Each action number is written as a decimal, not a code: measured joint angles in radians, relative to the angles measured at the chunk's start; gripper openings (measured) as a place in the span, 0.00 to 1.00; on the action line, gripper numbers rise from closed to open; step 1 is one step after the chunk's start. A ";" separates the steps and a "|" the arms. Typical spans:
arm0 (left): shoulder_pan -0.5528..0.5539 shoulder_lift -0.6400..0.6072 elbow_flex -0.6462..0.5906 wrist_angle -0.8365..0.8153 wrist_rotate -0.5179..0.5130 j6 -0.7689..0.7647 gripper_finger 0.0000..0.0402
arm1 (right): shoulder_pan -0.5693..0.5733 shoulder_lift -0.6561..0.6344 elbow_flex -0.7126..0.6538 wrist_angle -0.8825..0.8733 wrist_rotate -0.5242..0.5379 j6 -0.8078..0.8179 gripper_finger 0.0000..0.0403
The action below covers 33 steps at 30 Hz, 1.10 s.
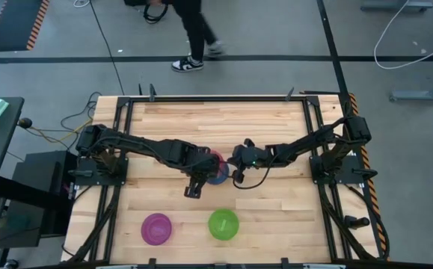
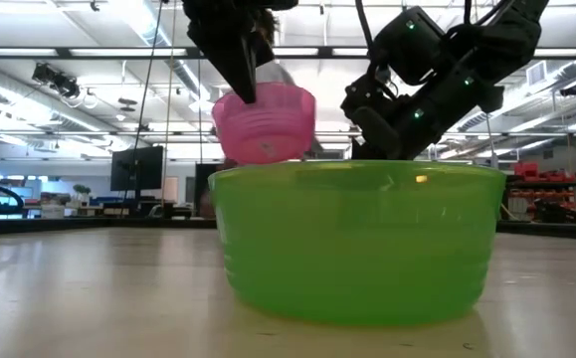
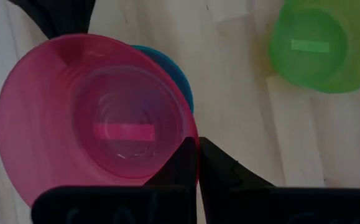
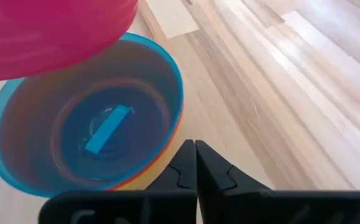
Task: Nest bowls inside each other
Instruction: Stack the red bowl on top of the blue bowl
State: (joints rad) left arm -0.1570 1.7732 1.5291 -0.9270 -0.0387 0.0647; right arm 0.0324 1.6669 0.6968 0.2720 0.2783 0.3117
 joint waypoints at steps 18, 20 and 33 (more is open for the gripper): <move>0.015 0.155 0.000 0.015 -0.064 0.033 0.02 | -0.049 -0.001 0.000 -0.108 0.031 -0.017 0.00; 0.015 0.155 0.000 0.018 -0.075 0.028 0.02 | -0.049 -0.001 0.000 -0.109 0.031 -0.016 0.00; 0.014 0.231 0.006 0.029 -0.098 0.026 0.02 | -0.049 -0.001 0.000 -0.130 0.031 -0.018 0.00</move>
State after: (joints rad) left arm -0.1432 2.0041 1.5356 -0.8982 -0.1369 0.0910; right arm -0.0166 1.6661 0.6966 0.1415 0.3092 0.2934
